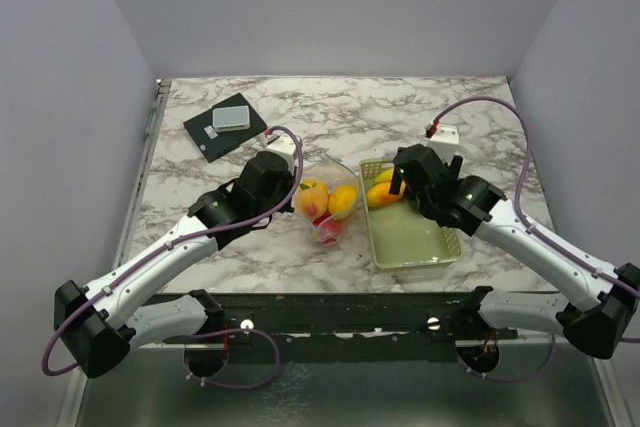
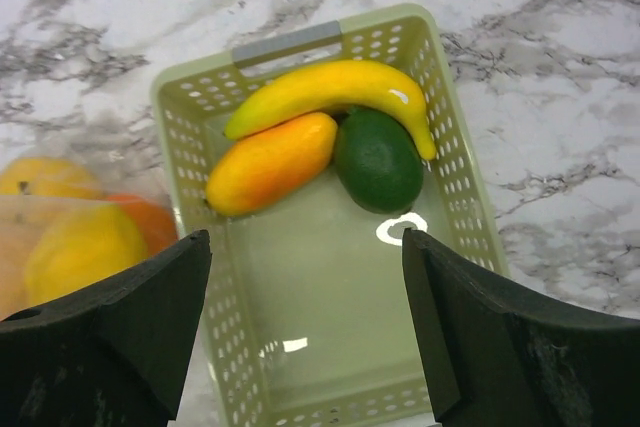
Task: Place the food in the zip-top bag and seal the zipper
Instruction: Pick up the fake fruit from the bin.
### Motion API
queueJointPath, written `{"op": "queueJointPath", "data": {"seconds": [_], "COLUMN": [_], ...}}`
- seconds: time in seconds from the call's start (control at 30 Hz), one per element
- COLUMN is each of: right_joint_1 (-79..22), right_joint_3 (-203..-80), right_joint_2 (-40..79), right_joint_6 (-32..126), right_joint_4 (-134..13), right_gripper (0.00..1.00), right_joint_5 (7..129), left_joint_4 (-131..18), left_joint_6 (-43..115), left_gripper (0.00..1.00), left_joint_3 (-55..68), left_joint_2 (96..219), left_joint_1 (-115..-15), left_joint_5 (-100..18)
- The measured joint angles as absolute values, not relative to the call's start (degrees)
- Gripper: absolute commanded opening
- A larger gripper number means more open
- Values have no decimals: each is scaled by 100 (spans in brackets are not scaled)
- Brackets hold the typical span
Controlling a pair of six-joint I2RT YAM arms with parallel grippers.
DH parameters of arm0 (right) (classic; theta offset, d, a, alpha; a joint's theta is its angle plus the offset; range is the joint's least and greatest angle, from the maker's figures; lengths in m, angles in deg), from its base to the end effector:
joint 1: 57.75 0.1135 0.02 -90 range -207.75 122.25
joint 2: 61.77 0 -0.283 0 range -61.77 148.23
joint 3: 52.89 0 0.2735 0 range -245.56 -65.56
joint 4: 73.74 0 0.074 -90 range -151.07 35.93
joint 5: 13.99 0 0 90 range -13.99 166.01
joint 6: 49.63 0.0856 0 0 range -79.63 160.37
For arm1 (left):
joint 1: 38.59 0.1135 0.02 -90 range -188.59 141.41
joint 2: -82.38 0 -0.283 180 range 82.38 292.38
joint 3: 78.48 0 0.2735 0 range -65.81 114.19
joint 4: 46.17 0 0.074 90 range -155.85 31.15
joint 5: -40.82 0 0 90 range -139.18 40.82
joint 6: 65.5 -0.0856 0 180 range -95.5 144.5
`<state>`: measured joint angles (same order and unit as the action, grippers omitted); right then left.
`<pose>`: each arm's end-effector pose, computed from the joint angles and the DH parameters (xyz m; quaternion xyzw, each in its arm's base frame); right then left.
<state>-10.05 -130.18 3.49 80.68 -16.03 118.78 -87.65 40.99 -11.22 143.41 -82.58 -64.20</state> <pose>0.2211 0.1566 0.3296 0.0817 0.8694 0.0011 0.4872 0.2188 -0.1804 0.3003 0.1509 0.8695 -0.1293 0.4523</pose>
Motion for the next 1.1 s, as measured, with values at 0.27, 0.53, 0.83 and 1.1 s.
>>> {"op": "queueJointPath", "data": {"seconds": [0.27,0.53,0.83,1.1], "right_joint_1": [-1945,-2528,-2900,-3101], "right_joint_3": [-12448,-12184,-12131,-12210], "right_joint_2": [880,1374,1831,2292], "right_joint_6": [7782,7470,7129,6799], "right_joint_4": [-1813,-2169,-2578,-2707], "right_gripper": [83,82,80,79], "right_joint_5": [11137,10678,10367,10230], "left_joint_4": [-8765,-8765,-8765,-8765], "left_joint_6": [4099,4097,4097,4097], "left_gripper": [0,0,0,0], "left_joint_3": [-1124,-1124,-1124,-1124], "left_joint_2": [14341,14341,14343,14367], "left_joint_1": [-8258,-8258,-8258,-8258], "left_joint_5": [-6420,-6420,-6420,-6420]}}
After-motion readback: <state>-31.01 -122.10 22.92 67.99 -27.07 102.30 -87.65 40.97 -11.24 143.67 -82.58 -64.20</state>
